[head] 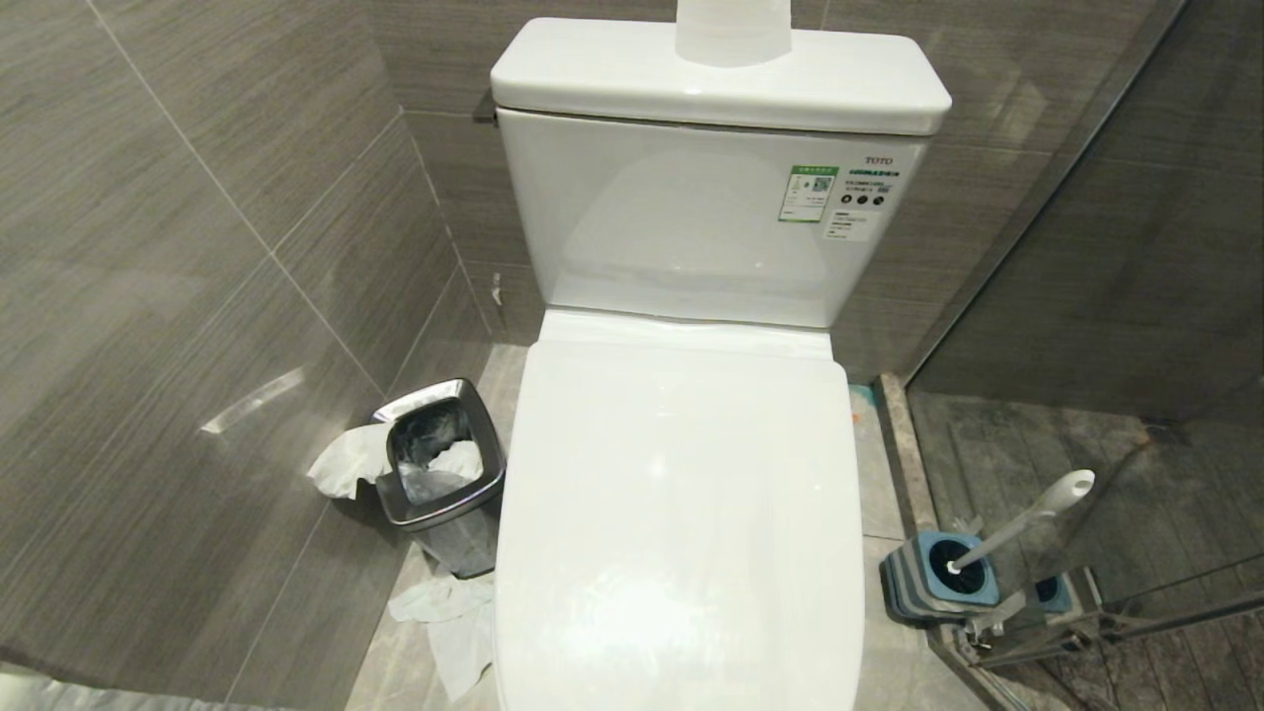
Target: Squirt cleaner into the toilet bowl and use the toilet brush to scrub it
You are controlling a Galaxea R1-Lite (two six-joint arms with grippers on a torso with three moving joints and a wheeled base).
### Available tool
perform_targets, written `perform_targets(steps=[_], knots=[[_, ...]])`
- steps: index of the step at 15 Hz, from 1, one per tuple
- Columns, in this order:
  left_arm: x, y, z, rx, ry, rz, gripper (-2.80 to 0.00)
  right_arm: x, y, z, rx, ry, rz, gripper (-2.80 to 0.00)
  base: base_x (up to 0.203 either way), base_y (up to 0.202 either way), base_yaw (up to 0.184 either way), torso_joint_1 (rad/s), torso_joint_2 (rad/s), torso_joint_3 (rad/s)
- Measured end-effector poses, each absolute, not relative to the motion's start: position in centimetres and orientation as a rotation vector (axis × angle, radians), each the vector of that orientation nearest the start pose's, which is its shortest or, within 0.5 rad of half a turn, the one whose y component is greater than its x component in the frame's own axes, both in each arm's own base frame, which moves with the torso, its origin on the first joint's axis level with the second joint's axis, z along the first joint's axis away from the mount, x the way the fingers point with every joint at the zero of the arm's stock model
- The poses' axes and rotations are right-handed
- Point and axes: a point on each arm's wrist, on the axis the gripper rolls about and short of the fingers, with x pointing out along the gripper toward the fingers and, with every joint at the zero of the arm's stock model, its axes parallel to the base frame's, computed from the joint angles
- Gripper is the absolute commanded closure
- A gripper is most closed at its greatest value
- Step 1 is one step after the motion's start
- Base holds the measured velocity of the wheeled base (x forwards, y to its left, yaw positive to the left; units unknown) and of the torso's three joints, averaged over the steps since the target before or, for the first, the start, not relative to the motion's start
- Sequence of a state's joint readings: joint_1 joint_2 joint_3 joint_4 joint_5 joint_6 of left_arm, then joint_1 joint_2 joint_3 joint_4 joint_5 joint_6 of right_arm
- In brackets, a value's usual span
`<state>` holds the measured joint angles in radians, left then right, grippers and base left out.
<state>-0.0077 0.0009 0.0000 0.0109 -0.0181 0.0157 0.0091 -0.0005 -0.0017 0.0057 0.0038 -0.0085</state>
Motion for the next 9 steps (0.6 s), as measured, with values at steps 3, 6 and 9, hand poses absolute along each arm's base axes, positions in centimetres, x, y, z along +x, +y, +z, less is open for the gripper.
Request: perform_targets(steps=[3, 6, 9], knots=[[-2.27, -0.02, 7.44, 0.017, 0.011, -0.026, 0.0, -2.3, -0.01, 7.53, -0.01, 0.003, 0.014, 0.0, 0.0, 0.0, 0.0, 0.0, 0.0, 0.0], [-2.28, -0.02, 7.44, 0.017, 0.011, -0.026, 0.0, -2.3, -0.01, 7.53, -0.009, 0.004, 0.014, 0.0, 0.0, 0.0, 0.0, 0.0, 0.0, 0.0], [-2.27, -0.02, 7.44, 0.016, 0.011, -0.026, 0.0, -2.3, -0.01, 7.53, -0.008, 0.004, 0.013, 0.0, 0.0, 0.0, 0.0, 0.0, 0.0, 0.0]])
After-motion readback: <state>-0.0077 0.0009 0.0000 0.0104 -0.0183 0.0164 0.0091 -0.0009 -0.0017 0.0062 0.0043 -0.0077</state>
